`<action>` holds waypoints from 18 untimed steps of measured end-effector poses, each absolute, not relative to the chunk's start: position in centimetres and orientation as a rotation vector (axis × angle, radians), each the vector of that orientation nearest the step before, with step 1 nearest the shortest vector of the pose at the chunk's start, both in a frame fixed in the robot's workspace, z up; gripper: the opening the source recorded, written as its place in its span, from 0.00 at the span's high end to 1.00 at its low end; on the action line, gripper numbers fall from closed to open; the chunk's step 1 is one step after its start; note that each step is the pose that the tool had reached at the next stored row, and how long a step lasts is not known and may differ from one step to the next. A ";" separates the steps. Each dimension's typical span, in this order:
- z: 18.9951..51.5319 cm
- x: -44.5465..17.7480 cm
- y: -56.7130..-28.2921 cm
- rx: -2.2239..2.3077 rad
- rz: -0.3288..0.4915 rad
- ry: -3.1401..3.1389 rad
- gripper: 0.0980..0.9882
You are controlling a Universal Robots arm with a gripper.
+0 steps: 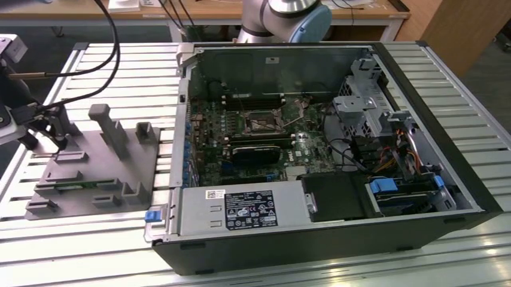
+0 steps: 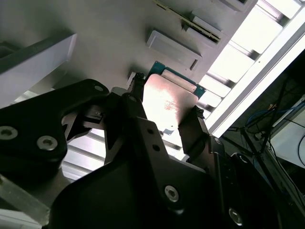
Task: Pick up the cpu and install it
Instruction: 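Pick up the cpu and move it towards the insertion slot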
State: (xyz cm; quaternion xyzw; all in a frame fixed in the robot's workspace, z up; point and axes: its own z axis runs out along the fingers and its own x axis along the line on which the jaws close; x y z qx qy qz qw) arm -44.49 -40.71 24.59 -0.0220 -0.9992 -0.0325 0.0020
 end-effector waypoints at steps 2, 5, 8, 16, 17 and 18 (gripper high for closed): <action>24.7 -44.5 -40.7 -0.069 -0.102 -3.135 0.50; 24.8 -44.5 -40.7 -0.069 -0.102 -3.135 0.50; 25.0 -44.5 -40.7 -0.069 -0.102 -3.135 0.50; 25.4 -44.5 -40.7 -0.069 -0.102 -3.135 0.50; 25.4 -44.5 -40.7 -0.069 -0.102 -3.135 0.50; 25.4 -44.5 -40.7 -0.069 -0.102 -3.135 0.50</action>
